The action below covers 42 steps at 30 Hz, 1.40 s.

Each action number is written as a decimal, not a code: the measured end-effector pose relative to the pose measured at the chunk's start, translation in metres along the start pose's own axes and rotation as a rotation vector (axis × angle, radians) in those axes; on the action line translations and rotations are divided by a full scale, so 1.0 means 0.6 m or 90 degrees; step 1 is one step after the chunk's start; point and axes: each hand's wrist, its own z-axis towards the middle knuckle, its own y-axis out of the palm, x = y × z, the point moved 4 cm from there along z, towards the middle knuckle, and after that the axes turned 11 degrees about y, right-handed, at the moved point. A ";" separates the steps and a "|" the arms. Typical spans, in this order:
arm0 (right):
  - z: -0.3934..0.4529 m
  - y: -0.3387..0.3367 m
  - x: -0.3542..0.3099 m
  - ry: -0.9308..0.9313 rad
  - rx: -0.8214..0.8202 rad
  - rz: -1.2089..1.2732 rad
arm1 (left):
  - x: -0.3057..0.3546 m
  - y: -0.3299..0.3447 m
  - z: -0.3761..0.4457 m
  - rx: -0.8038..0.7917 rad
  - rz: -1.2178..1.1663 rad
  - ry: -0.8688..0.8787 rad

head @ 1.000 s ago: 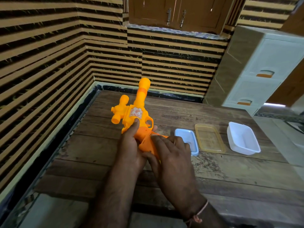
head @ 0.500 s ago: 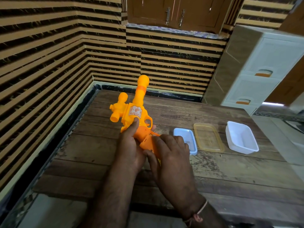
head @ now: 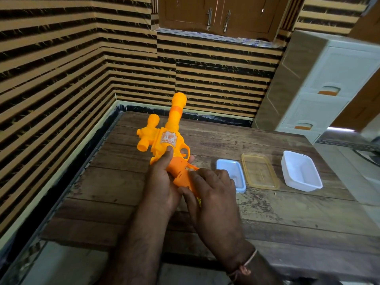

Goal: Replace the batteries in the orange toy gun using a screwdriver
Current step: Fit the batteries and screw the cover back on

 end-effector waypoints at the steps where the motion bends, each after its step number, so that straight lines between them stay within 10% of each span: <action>1: 0.000 0.001 0.000 0.000 0.003 0.004 | 0.000 -0.001 0.000 0.001 0.002 -0.003; 42: -0.007 0.021 0.026 0.159 0.005 0.412 | 0.022 -0.016 0.006 0.067 0.016 0.035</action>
